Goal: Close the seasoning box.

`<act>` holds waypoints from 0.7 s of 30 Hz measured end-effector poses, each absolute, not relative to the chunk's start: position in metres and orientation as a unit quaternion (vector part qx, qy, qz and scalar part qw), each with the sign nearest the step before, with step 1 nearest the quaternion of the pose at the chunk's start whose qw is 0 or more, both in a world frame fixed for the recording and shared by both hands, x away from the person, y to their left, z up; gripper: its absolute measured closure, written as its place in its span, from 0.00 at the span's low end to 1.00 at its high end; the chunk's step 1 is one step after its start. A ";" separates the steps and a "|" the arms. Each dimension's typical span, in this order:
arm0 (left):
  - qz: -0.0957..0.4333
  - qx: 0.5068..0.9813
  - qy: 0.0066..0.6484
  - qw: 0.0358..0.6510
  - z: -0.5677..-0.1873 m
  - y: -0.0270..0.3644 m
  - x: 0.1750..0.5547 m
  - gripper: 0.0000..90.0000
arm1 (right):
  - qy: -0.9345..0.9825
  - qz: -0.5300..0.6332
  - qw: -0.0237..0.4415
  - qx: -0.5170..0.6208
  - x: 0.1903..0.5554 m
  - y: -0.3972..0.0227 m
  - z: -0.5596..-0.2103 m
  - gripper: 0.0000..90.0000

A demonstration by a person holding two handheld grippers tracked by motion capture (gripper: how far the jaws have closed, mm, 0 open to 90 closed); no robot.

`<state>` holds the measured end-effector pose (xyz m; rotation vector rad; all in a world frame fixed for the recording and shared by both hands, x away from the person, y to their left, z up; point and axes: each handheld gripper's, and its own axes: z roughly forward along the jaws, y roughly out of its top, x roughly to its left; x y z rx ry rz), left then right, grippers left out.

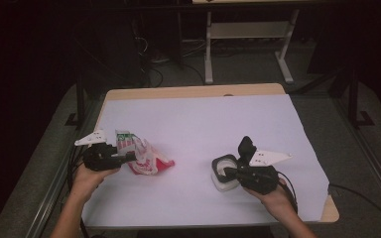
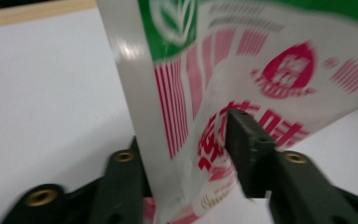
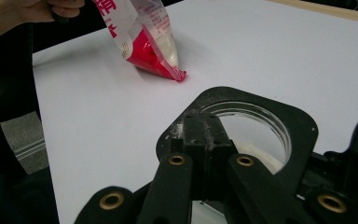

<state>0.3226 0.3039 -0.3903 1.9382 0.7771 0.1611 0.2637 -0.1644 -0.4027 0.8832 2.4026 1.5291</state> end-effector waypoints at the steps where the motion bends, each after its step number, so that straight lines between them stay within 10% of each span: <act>1: 0.065 0.801 0.322 0.500 -0.392 0.304 0.322 0.57 | 0.803 0.512 0.079 0.295 0.263 -0.165 -0.403 1.00; 21: 0.103 0.809 0.314 0.487 -0.396 0.334 0.293 0.16 | 0.790 0.525 0.095 0.302 0.252 -0.187 -0.390 1.00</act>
